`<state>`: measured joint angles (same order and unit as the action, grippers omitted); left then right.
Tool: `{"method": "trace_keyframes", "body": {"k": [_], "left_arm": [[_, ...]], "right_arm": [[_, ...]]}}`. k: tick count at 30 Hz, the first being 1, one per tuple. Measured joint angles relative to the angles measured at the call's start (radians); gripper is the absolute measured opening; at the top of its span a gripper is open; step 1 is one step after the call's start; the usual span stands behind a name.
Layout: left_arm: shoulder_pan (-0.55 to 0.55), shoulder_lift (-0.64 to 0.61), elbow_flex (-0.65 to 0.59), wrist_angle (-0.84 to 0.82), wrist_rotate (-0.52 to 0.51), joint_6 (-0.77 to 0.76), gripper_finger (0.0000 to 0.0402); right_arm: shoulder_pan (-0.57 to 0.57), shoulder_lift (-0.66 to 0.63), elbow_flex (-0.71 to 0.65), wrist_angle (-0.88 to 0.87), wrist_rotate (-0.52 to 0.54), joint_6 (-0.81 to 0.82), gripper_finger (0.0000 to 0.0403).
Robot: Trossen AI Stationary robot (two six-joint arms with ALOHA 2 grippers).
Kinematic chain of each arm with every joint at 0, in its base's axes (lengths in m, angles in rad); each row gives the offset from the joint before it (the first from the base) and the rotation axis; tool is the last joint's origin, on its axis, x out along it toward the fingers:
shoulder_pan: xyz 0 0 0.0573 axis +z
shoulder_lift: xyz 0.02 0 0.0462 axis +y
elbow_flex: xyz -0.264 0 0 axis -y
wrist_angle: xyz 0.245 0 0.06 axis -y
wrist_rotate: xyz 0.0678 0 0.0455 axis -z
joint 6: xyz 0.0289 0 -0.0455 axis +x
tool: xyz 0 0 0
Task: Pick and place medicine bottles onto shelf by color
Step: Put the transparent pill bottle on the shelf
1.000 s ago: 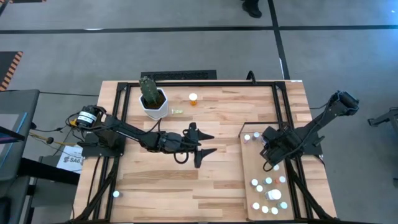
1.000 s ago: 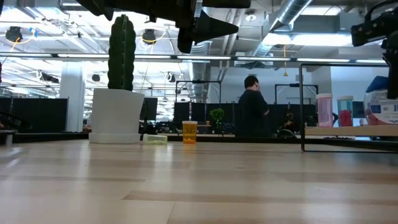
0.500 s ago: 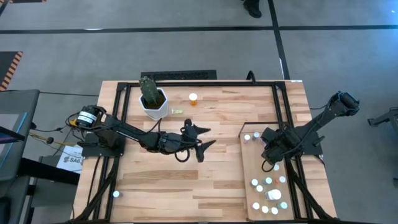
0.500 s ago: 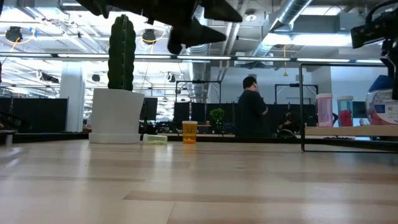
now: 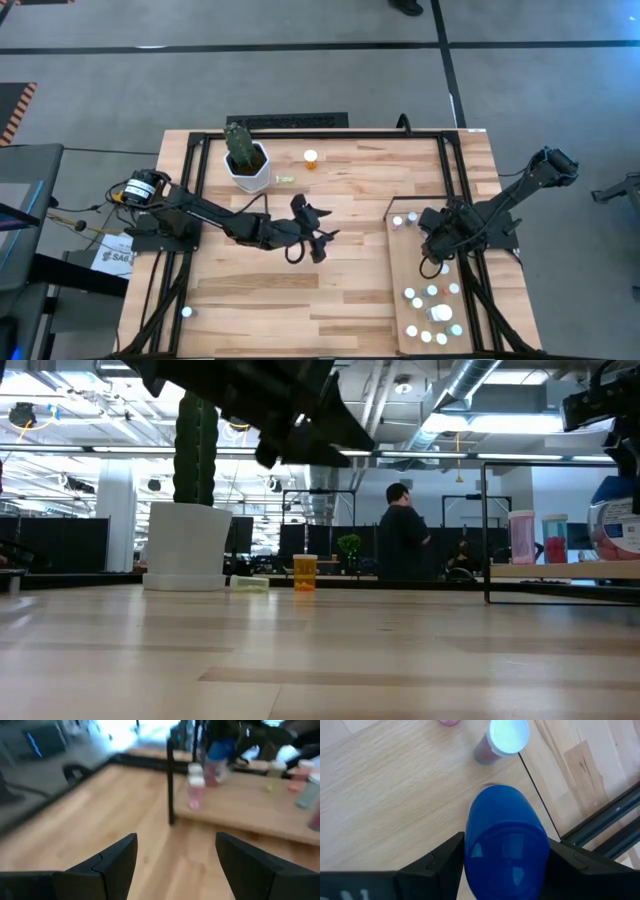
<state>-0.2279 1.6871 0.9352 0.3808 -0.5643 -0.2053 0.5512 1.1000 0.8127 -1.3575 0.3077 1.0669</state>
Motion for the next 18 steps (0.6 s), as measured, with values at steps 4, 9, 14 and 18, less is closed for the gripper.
{"method": "trace_keyframes", "body": {"k": [4,9,14,18], "left_arm": [[0.007,0.001,0.000,-0.025,-0.062,-0.129,0.0254],[0.023,0.001,0.000,-0.030,-0.064,-0.238,0.0254],[0.030,0.001,0.000,-0.068,-0.015,-0.241,0.0254],[0.030,0.001,0.000,-0.096,0.012,-0.241,0.0254]], "right_arm": [[-0.001,0.000,0.000,0.000,0.001,-0.002,0.0235],[-0.001,0.000,0.001,0.001,0.001,0.001,0.0235],[-0.002,0.000,0.001,0.001,0.002,0.013,0.0235],[-0.003,0.000,0.002,0.007,0.004,0.040,0.0235]]}}
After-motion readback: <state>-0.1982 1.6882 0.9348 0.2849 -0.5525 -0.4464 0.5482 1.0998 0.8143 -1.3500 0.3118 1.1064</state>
